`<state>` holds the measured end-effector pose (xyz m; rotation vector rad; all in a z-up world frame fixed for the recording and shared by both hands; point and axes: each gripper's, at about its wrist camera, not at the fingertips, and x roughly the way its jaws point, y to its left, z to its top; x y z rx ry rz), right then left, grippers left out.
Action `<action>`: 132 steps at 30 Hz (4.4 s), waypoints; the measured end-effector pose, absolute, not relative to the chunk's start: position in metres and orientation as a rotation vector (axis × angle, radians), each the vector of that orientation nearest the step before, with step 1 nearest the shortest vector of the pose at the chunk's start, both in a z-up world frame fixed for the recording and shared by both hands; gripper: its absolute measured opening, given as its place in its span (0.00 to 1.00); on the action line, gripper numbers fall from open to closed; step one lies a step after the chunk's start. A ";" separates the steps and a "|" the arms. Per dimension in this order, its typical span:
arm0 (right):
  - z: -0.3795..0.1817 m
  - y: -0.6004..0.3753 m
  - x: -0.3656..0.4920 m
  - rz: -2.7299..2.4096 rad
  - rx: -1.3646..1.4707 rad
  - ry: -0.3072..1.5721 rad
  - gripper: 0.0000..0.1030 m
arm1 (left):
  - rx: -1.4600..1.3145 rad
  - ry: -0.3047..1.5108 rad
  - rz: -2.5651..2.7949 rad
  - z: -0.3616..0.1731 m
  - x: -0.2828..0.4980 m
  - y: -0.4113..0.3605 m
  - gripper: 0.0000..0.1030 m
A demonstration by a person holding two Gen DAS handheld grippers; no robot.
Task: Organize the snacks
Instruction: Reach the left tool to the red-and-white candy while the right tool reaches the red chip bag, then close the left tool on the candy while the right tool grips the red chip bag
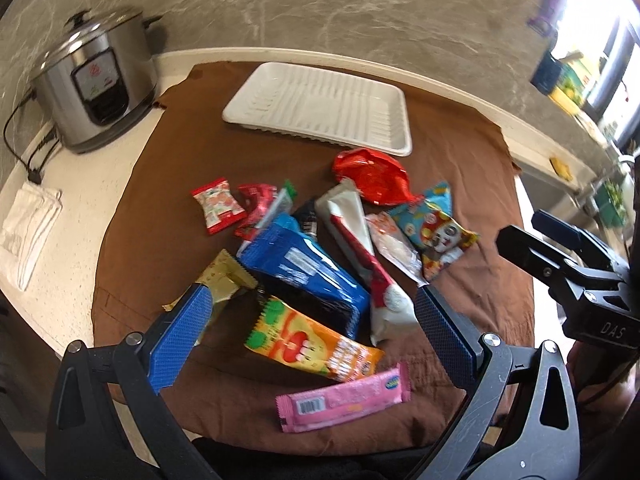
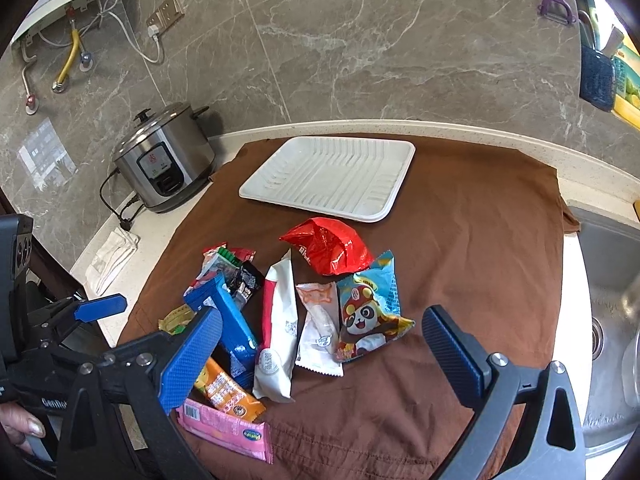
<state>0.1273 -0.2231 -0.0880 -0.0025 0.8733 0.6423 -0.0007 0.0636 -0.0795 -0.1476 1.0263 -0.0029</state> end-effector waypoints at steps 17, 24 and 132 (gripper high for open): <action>-0.108 -0.148 0.195 0.691 -0.309 0.898 1.00 | -0.147 1.106 0.014 -0.127 0.038 0.138 0.98; -0.136 -0.109 0.226 0.734 -0.442 0.951 1.00 | -0.194 1.114 0.046 -0.139 0.043 0.177 0.98; -0.185 -0.081 0.271 0.870 -0.408 1.128 0.61 | 0.673 1.189 -0.709 -0.203 0.201 0.181 0.50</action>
